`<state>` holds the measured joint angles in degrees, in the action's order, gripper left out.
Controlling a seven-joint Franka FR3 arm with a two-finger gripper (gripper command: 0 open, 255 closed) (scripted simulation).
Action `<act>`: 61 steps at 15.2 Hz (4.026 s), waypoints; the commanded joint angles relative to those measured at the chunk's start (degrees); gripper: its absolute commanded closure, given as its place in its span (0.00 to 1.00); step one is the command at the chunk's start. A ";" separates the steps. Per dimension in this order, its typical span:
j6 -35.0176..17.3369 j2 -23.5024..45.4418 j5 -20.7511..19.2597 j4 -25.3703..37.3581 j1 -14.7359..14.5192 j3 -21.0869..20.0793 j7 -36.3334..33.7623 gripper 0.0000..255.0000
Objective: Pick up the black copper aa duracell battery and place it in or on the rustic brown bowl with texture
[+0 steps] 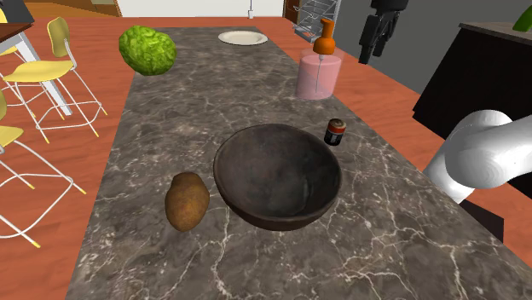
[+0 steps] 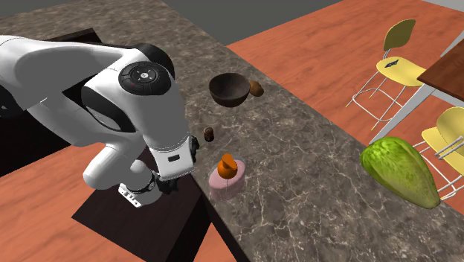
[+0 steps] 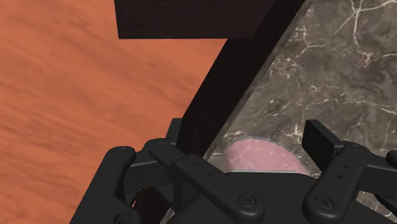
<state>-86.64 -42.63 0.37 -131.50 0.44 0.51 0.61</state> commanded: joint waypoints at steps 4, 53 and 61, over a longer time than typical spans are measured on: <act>-1.30 -1.73 2.54 -2.60 -1.66 -3.39 -3.05 0.00; -8.97 -2.09 15.29 -6.88 -10.24 -21.39 -18.08 1.00; -3.34 -0.91 14.17 -0.09 -9.69 -20.29 -18.53 1.00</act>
<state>-90.70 -43.96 14.64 -132.72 -9.33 -19.76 -17.71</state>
